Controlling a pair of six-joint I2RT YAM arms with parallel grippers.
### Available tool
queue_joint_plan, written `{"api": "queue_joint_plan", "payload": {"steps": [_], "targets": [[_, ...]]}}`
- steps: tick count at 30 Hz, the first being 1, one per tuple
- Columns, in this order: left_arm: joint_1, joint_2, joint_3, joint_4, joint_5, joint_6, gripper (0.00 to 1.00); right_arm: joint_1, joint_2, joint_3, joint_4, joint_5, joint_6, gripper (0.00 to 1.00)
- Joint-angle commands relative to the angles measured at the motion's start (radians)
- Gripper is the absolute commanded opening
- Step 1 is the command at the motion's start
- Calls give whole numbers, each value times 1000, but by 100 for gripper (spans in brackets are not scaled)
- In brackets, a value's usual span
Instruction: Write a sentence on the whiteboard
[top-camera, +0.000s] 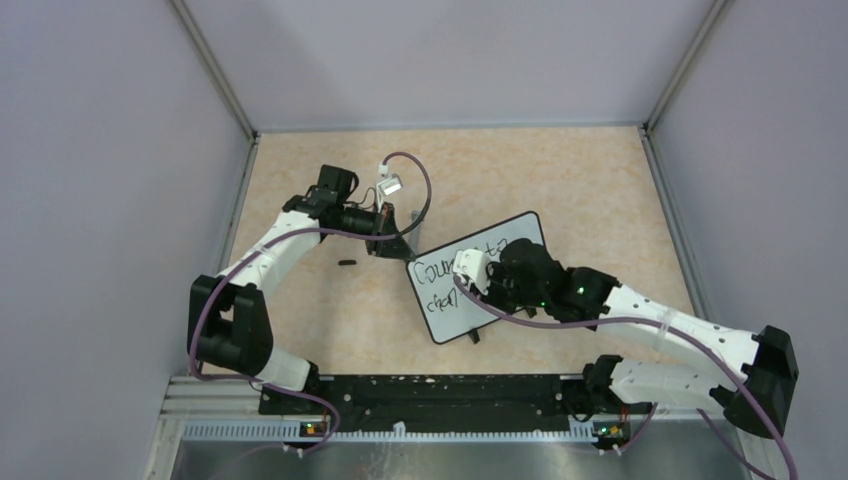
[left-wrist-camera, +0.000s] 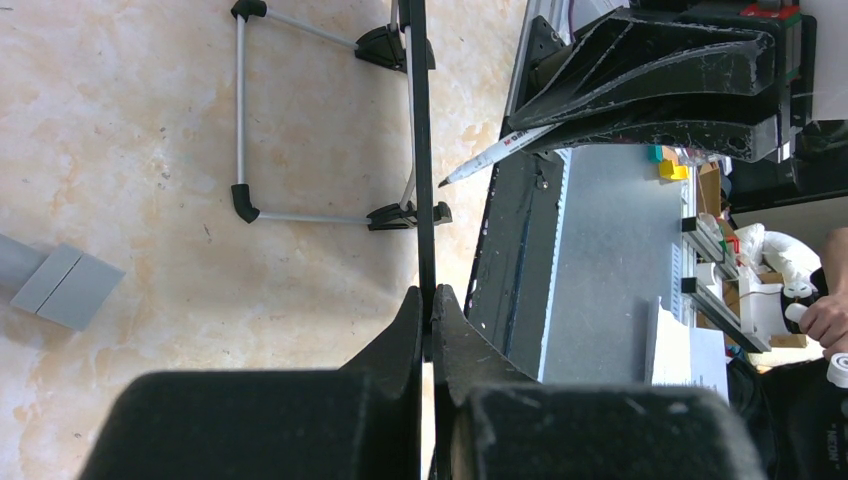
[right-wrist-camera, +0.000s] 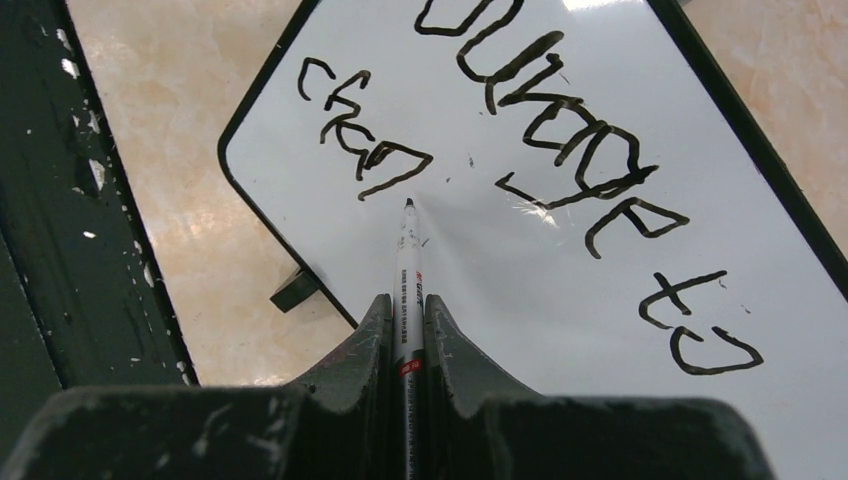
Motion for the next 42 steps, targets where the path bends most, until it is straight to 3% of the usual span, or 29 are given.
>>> {"api": "queue_joint_plan", "payload": {"steps": [1,18,31,42], "targets": [[-13,21,1,11,-20,21,0,-11,13,32,38,65,20,0],[-13,22,-1,11,-22,22,0,-13,56,40,82,61,14,0],[-13,27,0,10,-23,26,0,-11,67,10,14,-11,-23,0],[-13,23,1,10,-25,21,0,-12,47,25,-15,25,-41,0]]}}
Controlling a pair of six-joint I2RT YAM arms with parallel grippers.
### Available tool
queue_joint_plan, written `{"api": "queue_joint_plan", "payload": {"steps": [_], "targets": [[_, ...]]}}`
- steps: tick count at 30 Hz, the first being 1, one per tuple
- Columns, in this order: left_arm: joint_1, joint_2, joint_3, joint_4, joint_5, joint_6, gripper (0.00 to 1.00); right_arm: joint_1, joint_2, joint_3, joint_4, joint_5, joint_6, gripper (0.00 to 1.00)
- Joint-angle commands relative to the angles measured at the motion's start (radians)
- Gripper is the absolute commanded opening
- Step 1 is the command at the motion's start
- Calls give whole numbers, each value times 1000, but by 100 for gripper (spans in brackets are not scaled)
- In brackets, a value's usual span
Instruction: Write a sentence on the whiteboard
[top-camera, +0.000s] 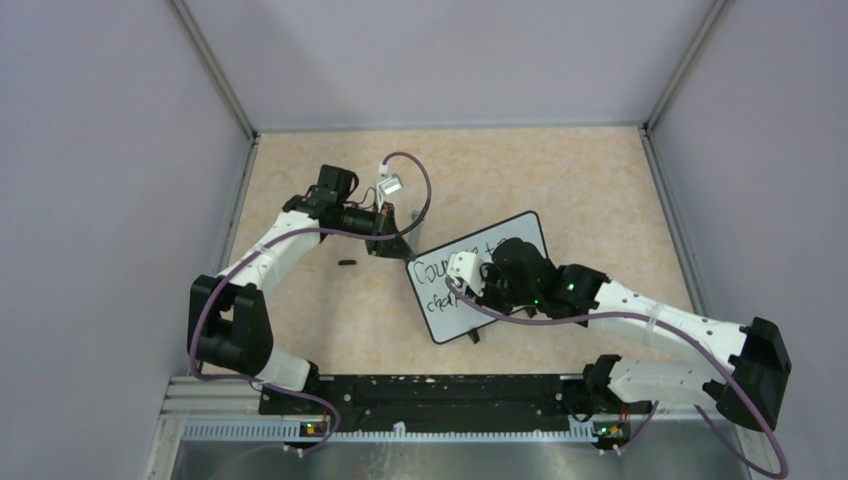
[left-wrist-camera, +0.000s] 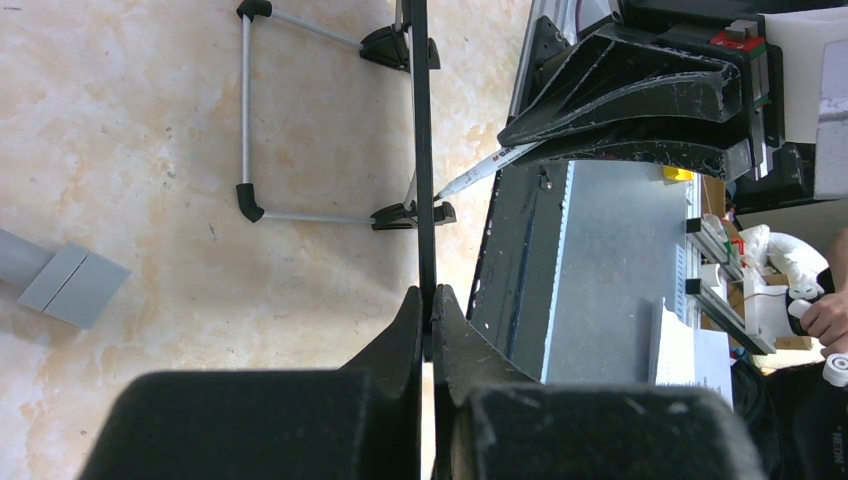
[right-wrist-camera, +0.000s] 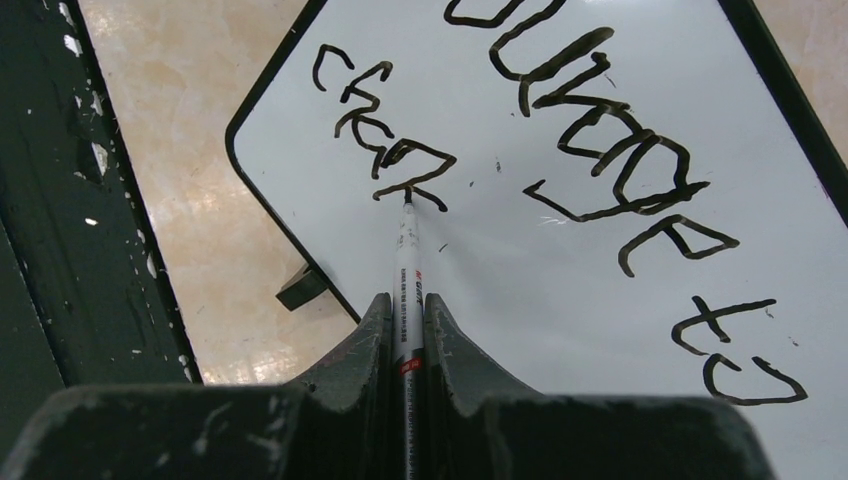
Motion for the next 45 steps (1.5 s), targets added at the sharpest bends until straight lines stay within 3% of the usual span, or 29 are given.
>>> {"api": "queue_joint_plan", "payload": {"steps": [1,14,36,45], "targets": [[-13,23,0,7,-18,21,0,-7,-14,19,-27,40,-28,0],[-12,25,2,9,-17,16,0,-30,-40,52,15,94,4,0],[-13,31,3,11,-15,18,0,-30,3,-12,-25,10,-23,0],[-13,33,5,9,-16,20,0,25,49,-17,-17,-7,-29,0]]}}
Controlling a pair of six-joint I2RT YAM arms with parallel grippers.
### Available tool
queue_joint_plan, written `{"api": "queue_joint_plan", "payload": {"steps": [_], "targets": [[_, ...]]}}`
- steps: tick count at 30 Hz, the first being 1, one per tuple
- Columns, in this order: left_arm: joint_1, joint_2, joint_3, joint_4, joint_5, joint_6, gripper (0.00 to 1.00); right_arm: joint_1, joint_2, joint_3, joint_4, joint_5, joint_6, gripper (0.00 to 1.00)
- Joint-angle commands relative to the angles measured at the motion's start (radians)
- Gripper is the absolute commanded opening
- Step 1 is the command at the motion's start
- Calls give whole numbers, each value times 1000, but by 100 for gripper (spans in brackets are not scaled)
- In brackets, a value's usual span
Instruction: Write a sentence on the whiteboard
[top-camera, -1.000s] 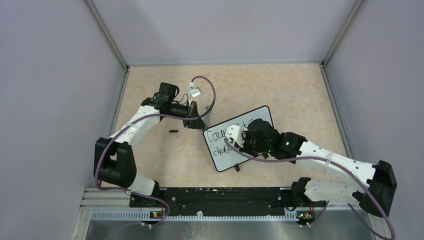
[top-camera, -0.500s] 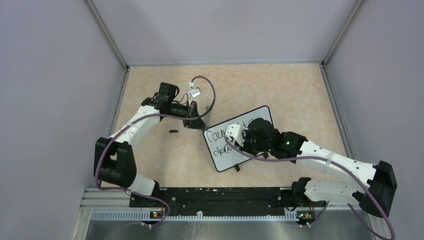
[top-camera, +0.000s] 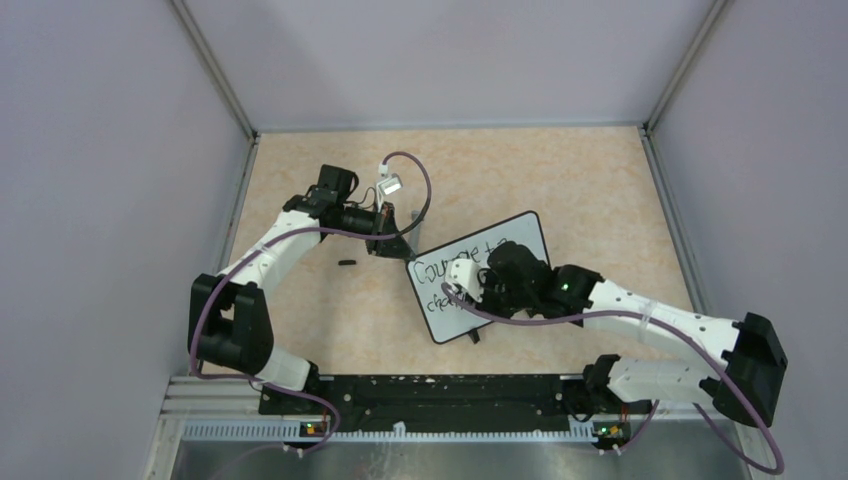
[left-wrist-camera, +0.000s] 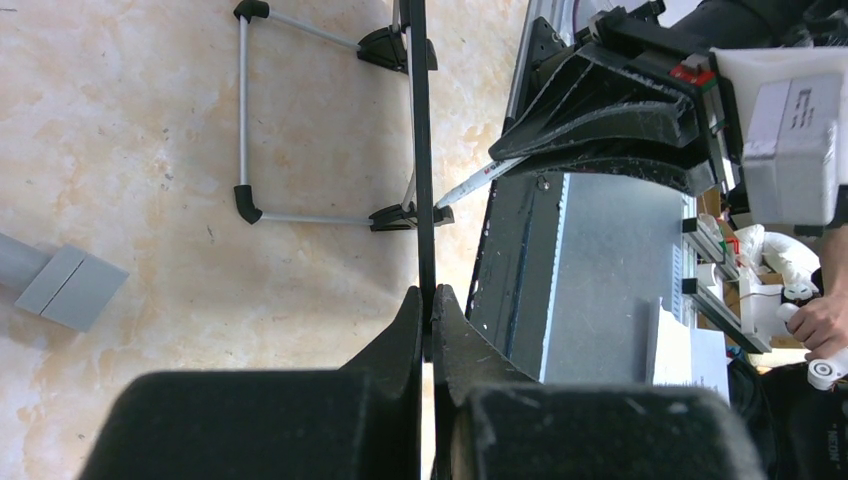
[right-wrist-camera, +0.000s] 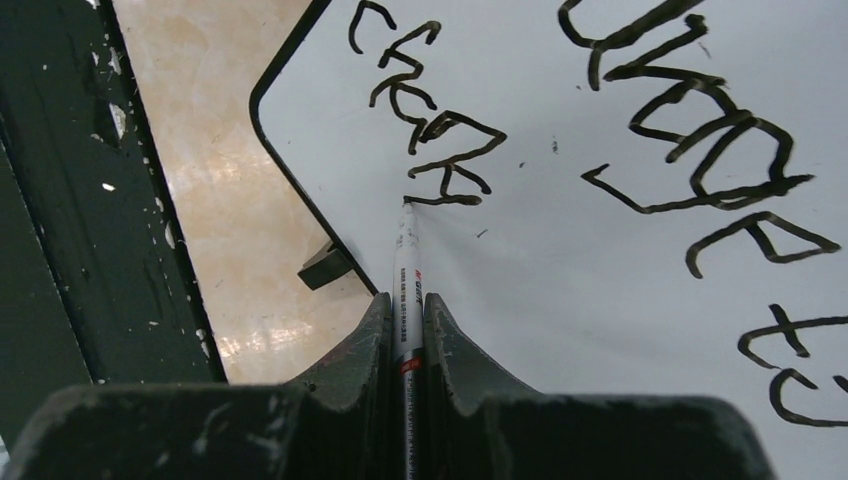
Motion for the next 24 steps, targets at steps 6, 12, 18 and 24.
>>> {"api": "queue_joint_plan", "payload": {"steps": [6,12,18,24], "targets": [[-14,26,3,6,-24,21,0,26,34,26,54,19,-11,0],[-14,24,3,5,-25,21,0,24,-38,51,61,3,23,0],[-14,22,3,7,-23,20,0,-9,-94,43,21,19,24,0],[-13,20,6,6,-23,17,0,-18,-75,26,23,64,16,0]]}}
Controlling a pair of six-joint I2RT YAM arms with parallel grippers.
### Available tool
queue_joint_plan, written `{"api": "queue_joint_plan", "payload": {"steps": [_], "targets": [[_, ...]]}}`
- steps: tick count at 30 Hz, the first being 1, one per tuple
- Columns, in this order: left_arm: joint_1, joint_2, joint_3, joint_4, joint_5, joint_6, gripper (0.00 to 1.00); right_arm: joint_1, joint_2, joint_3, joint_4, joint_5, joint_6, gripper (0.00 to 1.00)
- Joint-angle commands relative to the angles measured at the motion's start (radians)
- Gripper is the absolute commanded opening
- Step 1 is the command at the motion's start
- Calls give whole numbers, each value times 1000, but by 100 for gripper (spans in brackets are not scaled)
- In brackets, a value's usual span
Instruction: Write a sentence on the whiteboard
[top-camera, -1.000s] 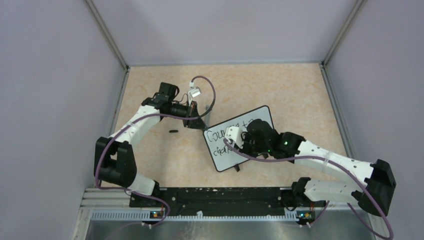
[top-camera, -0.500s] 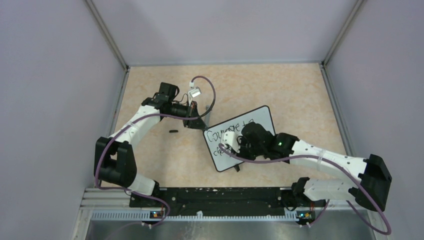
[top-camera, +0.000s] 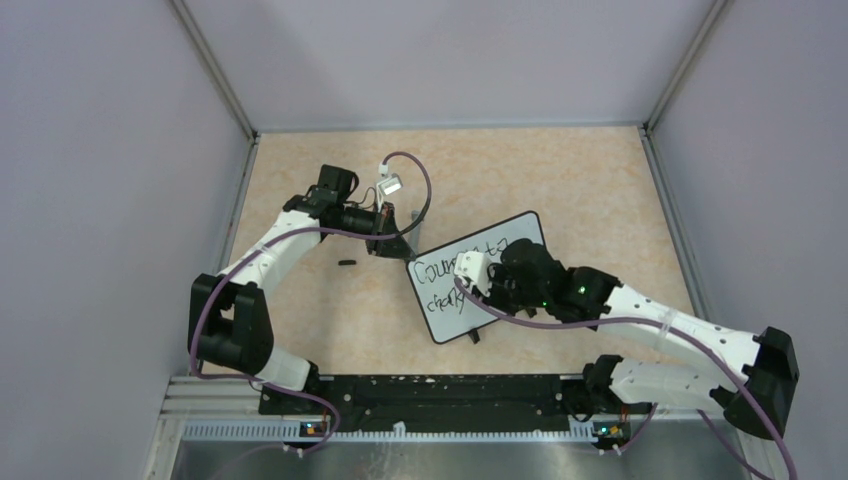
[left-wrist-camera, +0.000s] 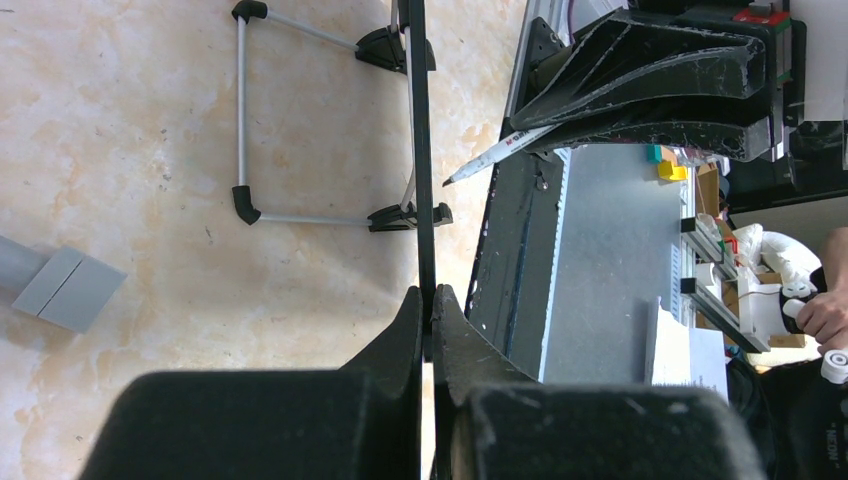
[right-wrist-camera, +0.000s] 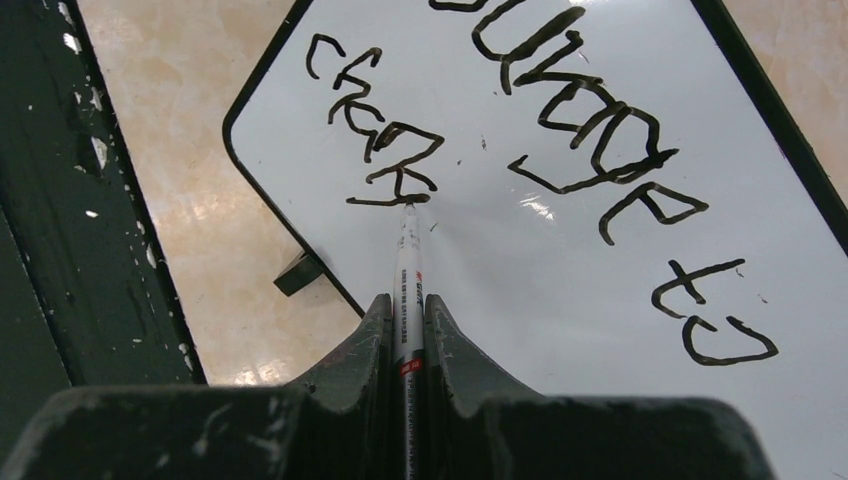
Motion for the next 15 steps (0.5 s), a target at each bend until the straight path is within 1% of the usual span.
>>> {"api": "queue_joint_plan", "payload": {"steps": [1,9,15], "targets": [[-14,19,5,6,-27,17,0,-14,10,23,23,44,5,0],[-14,18,5,5,-30,18,0,-19,41,17,32,89,-2,0],[-14,27,6,7,-27,18,0,-62,24,12,18,92,-18,0]]}}
